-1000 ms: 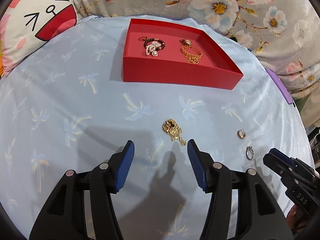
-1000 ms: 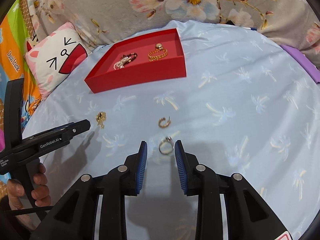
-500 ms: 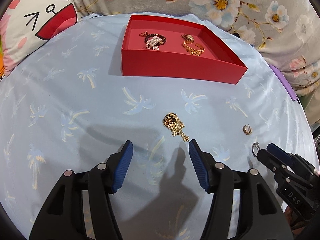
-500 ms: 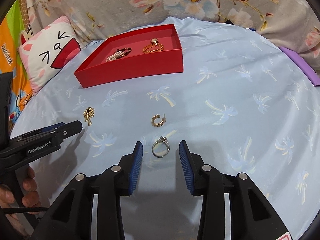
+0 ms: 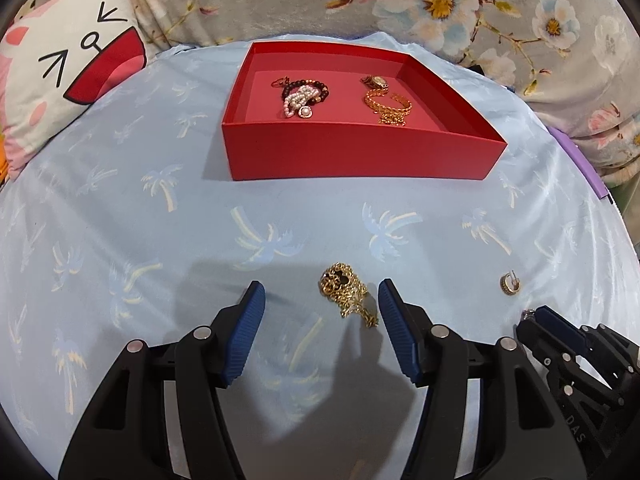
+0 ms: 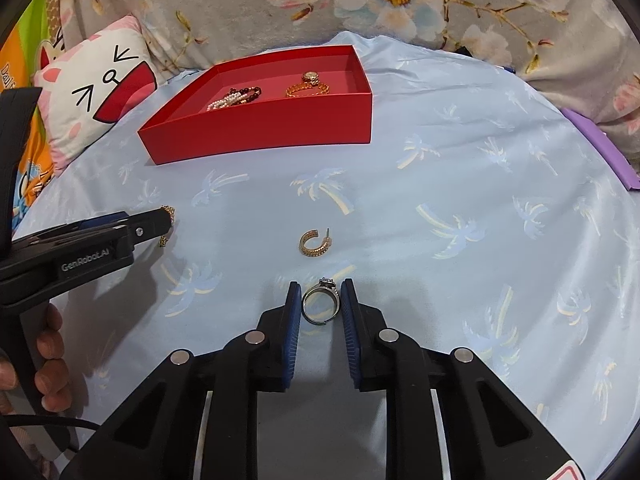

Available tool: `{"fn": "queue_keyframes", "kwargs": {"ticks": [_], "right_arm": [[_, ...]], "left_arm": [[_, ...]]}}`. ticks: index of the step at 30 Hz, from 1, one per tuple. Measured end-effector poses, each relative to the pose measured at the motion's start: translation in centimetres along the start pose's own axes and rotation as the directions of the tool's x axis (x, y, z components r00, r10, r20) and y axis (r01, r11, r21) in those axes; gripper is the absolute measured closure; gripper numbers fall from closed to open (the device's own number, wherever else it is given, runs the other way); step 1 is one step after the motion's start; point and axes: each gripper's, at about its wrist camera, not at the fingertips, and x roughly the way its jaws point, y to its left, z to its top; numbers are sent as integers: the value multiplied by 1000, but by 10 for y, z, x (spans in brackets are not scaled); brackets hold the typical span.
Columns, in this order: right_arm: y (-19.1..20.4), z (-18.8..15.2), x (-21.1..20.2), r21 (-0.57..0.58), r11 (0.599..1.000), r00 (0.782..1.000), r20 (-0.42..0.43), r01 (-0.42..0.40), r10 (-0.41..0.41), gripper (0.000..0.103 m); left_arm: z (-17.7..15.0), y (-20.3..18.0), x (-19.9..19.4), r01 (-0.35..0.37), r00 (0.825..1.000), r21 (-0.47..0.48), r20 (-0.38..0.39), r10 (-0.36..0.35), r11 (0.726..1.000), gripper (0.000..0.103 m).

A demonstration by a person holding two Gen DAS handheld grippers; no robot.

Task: Organize jewelry

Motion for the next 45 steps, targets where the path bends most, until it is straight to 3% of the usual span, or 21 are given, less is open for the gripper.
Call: {"fn": "queue_keyframes", "kwargs": {"ticks": [4, 12, 14, 17, 31, 45], "right_arm": [[0, 0, 0, 6, 1000, 1000, 1, -7, 7, 84], [-4, 0, -1, 24, 999, 1000, 3, -29, 29, 84], [-4, 0, -1, 27, 999, 999, 3, -32, 32, 84], [-5, 1, -1, 31, 999, 999, 3, -36, 36, 84], [-12, -5, -11, 69, 995, 998, 10, -68, 68, 84], [-9, 0, -50, 69, 992, 992, 78, -107, 102, 84]], "left_arm": [[1, -4, 3, -25, 1000, 21, 16, 25, 999, 51], [2, -3, 3, -10, 1000, 14, 28, 10, 1000, 80], [2, -3, 3, 3, 1000, 13, 26, -3, 1000, 92], [1, -4, 3, 25, 999, 15, 22, -25, 1000, 99], [-8, -9, -22, 143, 990, -32, 3, -143, 989, 99], [5, -5, -81, 225, 971, -50, 90, -220, 973, 99]]}}
